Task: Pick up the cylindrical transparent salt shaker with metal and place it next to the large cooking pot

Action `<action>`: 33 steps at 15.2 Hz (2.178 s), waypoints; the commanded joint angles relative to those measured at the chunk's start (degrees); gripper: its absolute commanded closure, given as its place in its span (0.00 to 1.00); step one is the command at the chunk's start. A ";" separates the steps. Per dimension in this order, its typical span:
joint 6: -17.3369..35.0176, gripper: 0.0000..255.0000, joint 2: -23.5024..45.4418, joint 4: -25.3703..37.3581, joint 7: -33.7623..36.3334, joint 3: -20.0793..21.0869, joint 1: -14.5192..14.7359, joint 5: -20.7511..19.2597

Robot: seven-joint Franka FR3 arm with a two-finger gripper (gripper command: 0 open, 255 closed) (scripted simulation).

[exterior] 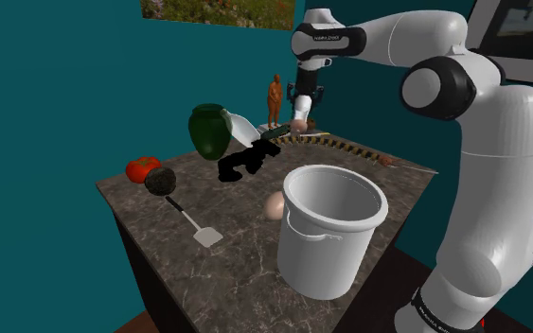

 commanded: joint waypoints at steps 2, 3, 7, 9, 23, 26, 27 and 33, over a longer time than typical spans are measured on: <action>-2.67 1.00 0.69 3.35 -0.22 -0.01 -0.05 0.08; -3.59 1.00 0.97 4.55 -0.29 -0.01 -0.07 0.11; -7.49 1.00 2.40 9.89 -0.59 -0.03 -0.16 0.23; -9.60 1.00 3.35 12.96 -0.75 -0.04 -0.22 0.30; -6.24 1.00 -18.03 -12.11 3.40 1.15 2.92 -1.65; -5.04 1.00 -25.10 -20.53 5.22 1.99 3.77 -2.13; -4.82 1.00 -27.34 -23.05 5.83 2.31 4.03 -2.23; -4.01 1.00 -37.61 -34.43 8.74 4.01 5.13 -2.34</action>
